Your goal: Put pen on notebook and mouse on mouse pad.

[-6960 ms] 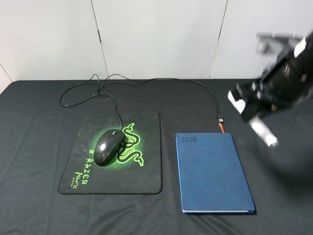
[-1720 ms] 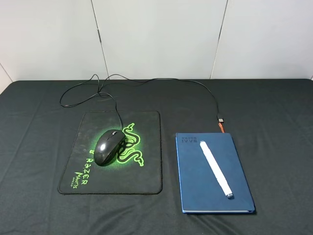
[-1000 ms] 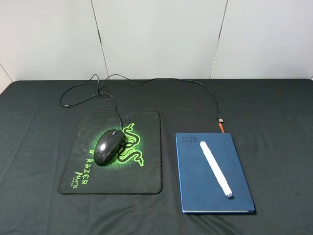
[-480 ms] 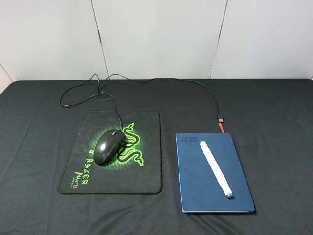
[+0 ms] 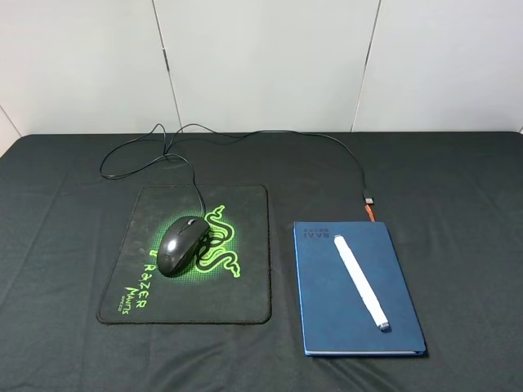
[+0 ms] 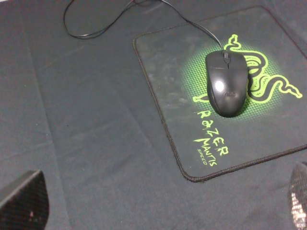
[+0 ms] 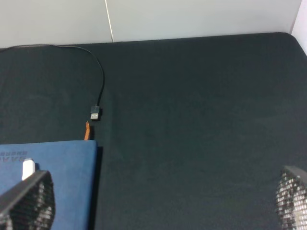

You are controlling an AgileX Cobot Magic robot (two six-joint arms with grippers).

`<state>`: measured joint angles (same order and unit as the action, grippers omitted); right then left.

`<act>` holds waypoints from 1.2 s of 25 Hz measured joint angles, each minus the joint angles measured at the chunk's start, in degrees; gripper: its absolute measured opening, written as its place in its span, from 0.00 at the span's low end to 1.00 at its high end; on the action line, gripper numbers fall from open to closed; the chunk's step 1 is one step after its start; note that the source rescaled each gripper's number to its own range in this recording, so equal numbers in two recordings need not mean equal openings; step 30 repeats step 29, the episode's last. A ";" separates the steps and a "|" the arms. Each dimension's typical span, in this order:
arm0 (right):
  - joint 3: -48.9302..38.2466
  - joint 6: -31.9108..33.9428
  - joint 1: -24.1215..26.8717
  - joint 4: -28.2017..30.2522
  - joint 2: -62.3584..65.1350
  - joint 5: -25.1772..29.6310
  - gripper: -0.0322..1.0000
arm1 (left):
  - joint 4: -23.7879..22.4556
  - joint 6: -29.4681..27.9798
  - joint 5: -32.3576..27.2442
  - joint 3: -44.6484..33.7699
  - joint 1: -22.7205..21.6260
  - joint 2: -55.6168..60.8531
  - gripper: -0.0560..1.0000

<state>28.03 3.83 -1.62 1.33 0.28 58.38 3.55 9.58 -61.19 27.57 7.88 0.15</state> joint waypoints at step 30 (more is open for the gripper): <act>0.00 -0.13 0.00 0.00 0.00 0.00 1.00 | -0.05 0.00 -0.05 0.00 0.00 0.00 1.00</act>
